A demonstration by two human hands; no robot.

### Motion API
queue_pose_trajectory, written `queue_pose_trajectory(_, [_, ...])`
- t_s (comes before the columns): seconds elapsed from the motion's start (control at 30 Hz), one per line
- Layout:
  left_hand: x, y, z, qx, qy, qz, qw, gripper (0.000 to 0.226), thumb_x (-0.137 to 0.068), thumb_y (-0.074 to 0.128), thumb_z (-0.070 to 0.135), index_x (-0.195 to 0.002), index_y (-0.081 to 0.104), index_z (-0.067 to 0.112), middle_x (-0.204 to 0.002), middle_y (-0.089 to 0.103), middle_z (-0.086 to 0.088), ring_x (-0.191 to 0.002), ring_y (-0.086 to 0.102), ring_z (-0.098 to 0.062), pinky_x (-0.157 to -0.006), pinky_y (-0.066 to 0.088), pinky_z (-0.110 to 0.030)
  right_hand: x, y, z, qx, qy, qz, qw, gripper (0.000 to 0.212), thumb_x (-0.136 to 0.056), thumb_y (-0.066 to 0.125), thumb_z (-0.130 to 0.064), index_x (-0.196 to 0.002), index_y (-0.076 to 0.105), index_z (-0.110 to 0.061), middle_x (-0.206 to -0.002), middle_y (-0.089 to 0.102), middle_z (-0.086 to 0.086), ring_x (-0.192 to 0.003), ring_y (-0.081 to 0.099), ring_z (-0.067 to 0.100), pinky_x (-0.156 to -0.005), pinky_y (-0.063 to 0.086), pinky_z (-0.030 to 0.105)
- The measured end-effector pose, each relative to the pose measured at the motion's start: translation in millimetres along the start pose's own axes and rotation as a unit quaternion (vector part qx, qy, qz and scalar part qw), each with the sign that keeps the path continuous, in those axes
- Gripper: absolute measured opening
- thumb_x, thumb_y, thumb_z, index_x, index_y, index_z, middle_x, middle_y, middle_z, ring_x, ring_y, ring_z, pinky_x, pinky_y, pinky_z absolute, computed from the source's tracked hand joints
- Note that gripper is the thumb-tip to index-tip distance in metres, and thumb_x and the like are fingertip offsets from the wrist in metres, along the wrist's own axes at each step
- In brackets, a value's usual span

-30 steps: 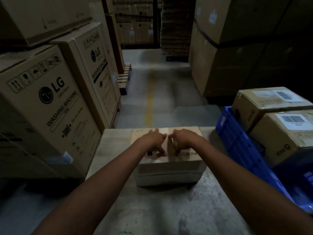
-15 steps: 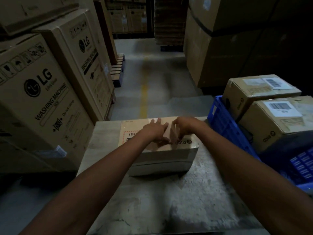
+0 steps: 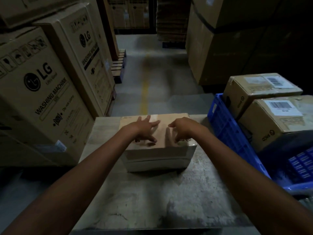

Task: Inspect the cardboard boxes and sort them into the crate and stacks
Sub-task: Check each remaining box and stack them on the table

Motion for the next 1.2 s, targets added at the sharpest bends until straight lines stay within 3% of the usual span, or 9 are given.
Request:
queue_pose_trajectory(0.2, [0.9,4.0,-29.0,-0.036,-0.04,-0.042,0.998,0.104,-0.084,0.073,0.049,-0.158,0.002,0.039,-0.167,-0.011,-0.008,-0.151,0.011,-0.042,-0.119,0.025,-0.052,-16.5,9.5,-31.3,0.138,-0.02,-0.007,0.99,0.045,-0.082,0.081,-0.026,-0.124,0.068,-0.016,-0.105,0.069,0.003,-0.094,0.065,0.022,-0.084,0.057,0.037])
queue_pose_trajectory(0.37, [-4.1,-8.7,-34.1,0.058,-0.025,0.004,0.998,0.11,-0.08,0.077,0.049,-0.159,0.001,0.034,-0.168,-0.003,-0.005,-0.152,0.014,-0.034,-0.119,0.023,-0.05,-26.2,-3.5,-23.9,0.129,-0.04,0.039,0.99,0.075,-0.079,0.082,-0.038,-0.147,0.05,-0.032,-0.136,0.06,0.001,-0.119,0.059,0.023,-0.087,0.052,0.036])
queue_pose_trajectory(0.53, [-9.1,-0.7,-23.1,0.027,-0.013,0.005,1.0,0.109,-0.078,0.078,0.052,-0.16,0.009,0.032,-0.167,0.002,-0.008,-0.151,0.013,-0.036,-0.119,0.02,-0.051,-39.7,-0.1,-19.8,0.109,-0.039,0.01,0.993,0.074,-0.078,0.082,-0.045,-0.145,0.051,-0.036,-0.136,0.058,0.0,-0.115,0.058,0.023,-0.08,0.048,0.035])
queue_pose_trajectory(0.67, [-14.4,1.8,-39.5,0.117,-0.06,0.087,0.988,0.098,-0.082,0.07,0.061,-0.158,0.017,0.028,-0.166,0.01,-0.012,-0.149,0.015,-0.04,-0.119,0.022,-0.056,-37.4,4.3,3.5,0.036,0.024,0.041,0.998,0.086,-0.071,0.081,-0.06,-0.145,0.046,-0.035,-0.152,0.038,0.009,-0.134,0.041,0.035,-0.104,0.044,0.055])
queue_pose_trajectory(0.73, [-8.9,6.9,-56.6,0.184,-0.148,0.159,0.959,0.087,-0.086,0.064,0.061,-0.156,0.022,0.029,-0.166,0.004,-0.013,-0.149,0.008,-0.044,-0.116,0.02,-0.065,-32.4,15.6,22.0,-0.065,0.07,0.077,0.992,0.088,-0.076,0.078,-0.061,-0.149,0.041,-0.029,-0.162,0.023,0.014,-0.145,0.025,0.042,-0.112,0.035,0.061])
queue_pose_trajectory(0.83, [-1.3,28.6,-75.9,0.375,-0.23,0.189,0.878,0.081,-0.094,0.057,0.055,-0.158,0.017,0.026,-0.165,0.002,-0.018,-0.147,0.016,-0.046,-0.117,0.027,-0.058,-22.9,40.1,42.6,-0.257,0.131,0.203,0.936,0.074,-0.09,0.07,-0.049,-0.151,0.037,-0.022,-0.156,0.036,0.014,-0.142,0.038,0.037,-0.108,0.042,0.051])
queue_pose_trajectory(0.93, [3.2,43.5,-78.6,0.496,-0.212,0.201,0.818,0.081,-0.097,0.052,0.056,-0.159,0.01,0.028,-0.153,0.04,-0.02,-0.132,0.049,-0.038,-0.107,0.043,-0.048,-15.6,52.6,44.4,-0.371,0.134,0.249,0.884,0.07,-0.096,0.065,-0.04,-0.153,0.031,-0.019,-0.147,0.051,0.009,-0.128,0.054,0.031,-0.095,0.044,0.038])
queue_pose_trajectory(1.03, [14.3,45.5,-75.1,0.592,-0.19,0.223,0.751,0.076,-0.098,0.05,0.054,-0.159,0.012,0.029,-0.115,0.065,-0.011,-0.09,0.07,-0.022,-0.082,0.058,-0.043,-9.4,52.0,46.3,-0.45,0.153,0.257,0.841,0.085,-0.096,0.064,-0.047,-0.161,0.015,-0.024,-0.158,0.041,0.009,-0.139,0.044,0.034,-0.107,0.042,0.046])
queue_pose_trajectory(1.2, [35.8,39.0,-88.5,0.548,-0.151,0.293,0.769,0.048,-0.099,0.04,0.06,-0.134,0.045,0.027,-0.107,0.065,-0.006,-0.083,0.066,-0.022,-0.07,0.057,-0.041,6.7,42.4,46.1,-0.494,0.106,0.306,0.807,0.062,-0.1,0.055,-0.047,-0.156,0.029,-0.037,-0.147,0.045,0.004,-0.123,0.051,0.024,-0.09,0.048,0.044])
Point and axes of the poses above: each hand's wrist, its own x-axis away from the middle knuckle, its own y-axis out of the palm, z = x × y, the point moved 3 cm from there along -x, towards the middle knuckle
